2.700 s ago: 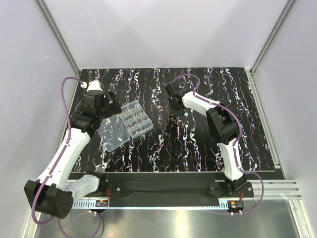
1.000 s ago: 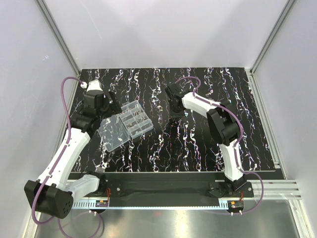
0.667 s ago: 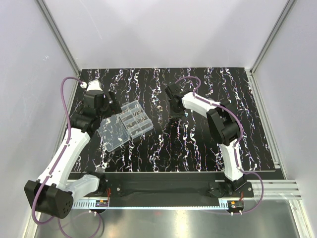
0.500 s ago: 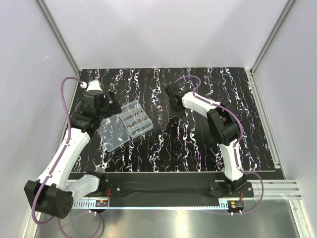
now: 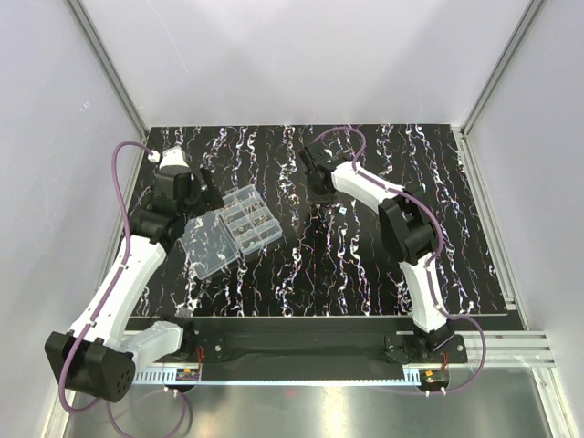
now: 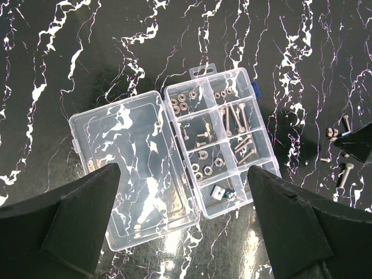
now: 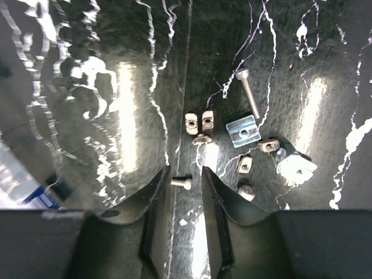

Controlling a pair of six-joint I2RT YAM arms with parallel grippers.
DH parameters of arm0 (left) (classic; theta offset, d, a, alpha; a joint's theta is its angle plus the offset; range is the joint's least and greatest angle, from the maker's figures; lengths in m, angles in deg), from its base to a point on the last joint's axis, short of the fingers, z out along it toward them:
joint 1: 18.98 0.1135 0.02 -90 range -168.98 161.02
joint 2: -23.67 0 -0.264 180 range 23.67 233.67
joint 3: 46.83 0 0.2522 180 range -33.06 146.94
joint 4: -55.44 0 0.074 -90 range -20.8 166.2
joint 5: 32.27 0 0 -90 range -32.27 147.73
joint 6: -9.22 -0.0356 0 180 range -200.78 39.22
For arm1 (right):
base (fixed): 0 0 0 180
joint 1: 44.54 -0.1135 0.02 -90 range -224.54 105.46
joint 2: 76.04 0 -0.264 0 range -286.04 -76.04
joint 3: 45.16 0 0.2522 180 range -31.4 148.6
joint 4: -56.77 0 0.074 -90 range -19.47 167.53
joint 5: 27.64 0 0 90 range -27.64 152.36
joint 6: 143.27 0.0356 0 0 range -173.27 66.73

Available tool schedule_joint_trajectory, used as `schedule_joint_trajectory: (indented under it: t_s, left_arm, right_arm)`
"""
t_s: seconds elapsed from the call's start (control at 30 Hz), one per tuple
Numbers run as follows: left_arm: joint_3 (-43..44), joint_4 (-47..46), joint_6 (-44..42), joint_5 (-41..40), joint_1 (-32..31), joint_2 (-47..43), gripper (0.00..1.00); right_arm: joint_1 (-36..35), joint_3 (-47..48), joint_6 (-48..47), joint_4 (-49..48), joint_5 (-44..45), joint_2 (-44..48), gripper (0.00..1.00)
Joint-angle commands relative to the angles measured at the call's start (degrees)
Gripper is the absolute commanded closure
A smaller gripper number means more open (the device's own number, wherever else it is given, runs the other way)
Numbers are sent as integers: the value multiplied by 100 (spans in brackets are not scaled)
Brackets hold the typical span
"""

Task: Sort the screws and nuts into containers

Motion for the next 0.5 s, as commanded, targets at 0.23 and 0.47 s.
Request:
schedule_joint_trajectory:
  t_s: [0.23,0.47]
  left_arm:
    - [-43,-151,-43,-132,20,-52,1]
    - [-43,-142,-51,-149,20,-44,1]
  right_arm:
    - [-65,340,2,94,416,-352,60]
    - [-47,366,11,-21,434,-492,60]
